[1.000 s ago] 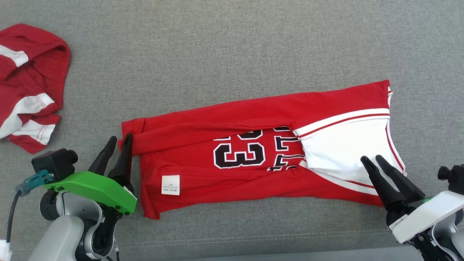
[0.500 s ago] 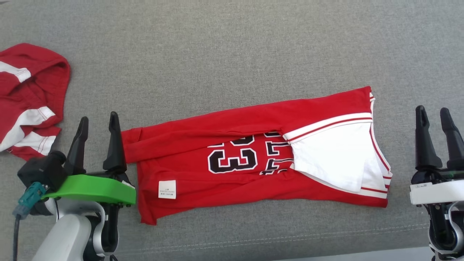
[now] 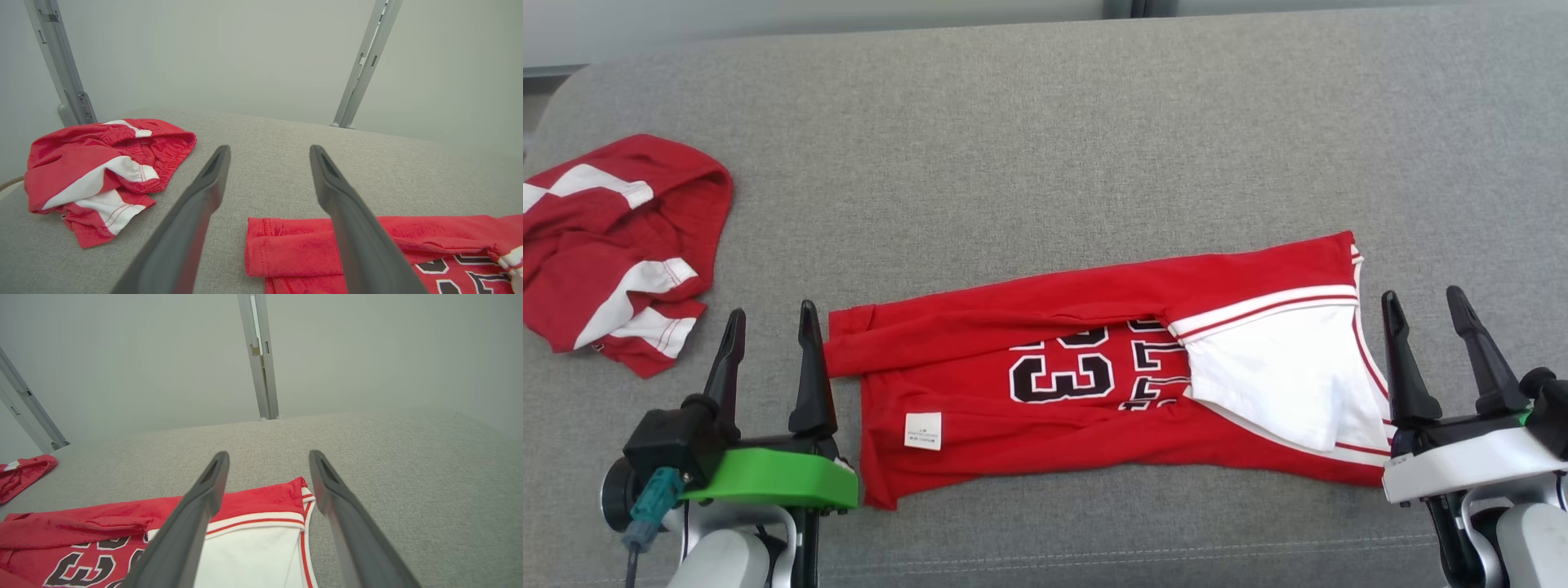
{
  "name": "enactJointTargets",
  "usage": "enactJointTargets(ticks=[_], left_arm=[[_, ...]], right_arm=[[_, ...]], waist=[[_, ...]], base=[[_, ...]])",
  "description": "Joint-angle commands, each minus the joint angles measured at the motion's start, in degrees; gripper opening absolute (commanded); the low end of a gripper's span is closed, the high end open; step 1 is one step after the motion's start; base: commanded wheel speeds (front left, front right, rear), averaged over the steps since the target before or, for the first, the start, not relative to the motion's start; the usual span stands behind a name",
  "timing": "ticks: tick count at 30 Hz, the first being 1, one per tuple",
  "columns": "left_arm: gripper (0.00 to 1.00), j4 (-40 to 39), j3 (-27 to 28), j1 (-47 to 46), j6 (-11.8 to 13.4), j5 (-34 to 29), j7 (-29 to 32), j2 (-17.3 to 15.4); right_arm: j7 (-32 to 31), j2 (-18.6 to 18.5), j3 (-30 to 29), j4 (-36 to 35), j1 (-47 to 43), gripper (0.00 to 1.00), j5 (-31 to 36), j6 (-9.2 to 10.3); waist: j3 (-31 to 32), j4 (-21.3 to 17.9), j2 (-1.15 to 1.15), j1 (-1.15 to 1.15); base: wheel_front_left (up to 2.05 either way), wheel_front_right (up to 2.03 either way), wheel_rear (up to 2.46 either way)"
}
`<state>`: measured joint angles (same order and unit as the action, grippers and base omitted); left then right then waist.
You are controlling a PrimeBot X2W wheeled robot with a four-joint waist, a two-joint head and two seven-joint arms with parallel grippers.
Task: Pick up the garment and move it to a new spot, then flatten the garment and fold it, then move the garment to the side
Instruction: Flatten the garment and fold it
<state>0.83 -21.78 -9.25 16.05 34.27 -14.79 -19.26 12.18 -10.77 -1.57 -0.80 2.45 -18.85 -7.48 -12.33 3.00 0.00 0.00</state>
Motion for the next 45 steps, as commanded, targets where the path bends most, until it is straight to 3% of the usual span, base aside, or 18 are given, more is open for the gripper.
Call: enactJointTargets(ticks=[1, 5, 15, 28, 45], left_arm=[[1.0, 0.5, 0.4, 1.7, -0.4, -1.7, -0.4, 0.1], [1.0, 0.9, 1.2, 3.7, -1.0, -4.8, -0.4, 0.8], [1.0, 3.6, 3.2, 5.2, -5.0, -8.4, -0.4, 2.1], [1.0, 4.8, 5.0, 3.3, -8.5, -10.9, -0.4, 4.6], [1.0, 7.0, 6.2, -0.3, -12.2, -13.6, -0.4, 8.4]], right_arm=[[0.5, 0.1, 0.0, 0.9, -1.1, 1.0, 1.0, -0.01], [0.8, 0.2, 0.4, 2.2, -2.1, 1.0, 2.4, -0.01], [1.1, 0.9, 1.1, 4.0, -3.1, 1.0, 3.4, -0.01], [0.3, 0.7, 0.6, 6.1, -2.0, 1.0, 3.0, -0.01], [2.8, -2.4, 3.1, 30.8, 8.2, 1.0, -1.1, -0.01]], waist=[[1.9, 0.8, 0.0, 0.0], [3.3, 0.9, 0.0, 0.0], [5.2, 1.1, 0.0, 0.0], [4.2, 1.9, 0.0, 0.0], [-0.3, 4.5, 0.0, 0.0]], base=[[0.0, 0.0, 0.0], [0.0, 0.0, 0.0], [0.0, 0.0, 0.0], [0.0, 0.0, 0.0], [0.0, 0.0, 0.0]])
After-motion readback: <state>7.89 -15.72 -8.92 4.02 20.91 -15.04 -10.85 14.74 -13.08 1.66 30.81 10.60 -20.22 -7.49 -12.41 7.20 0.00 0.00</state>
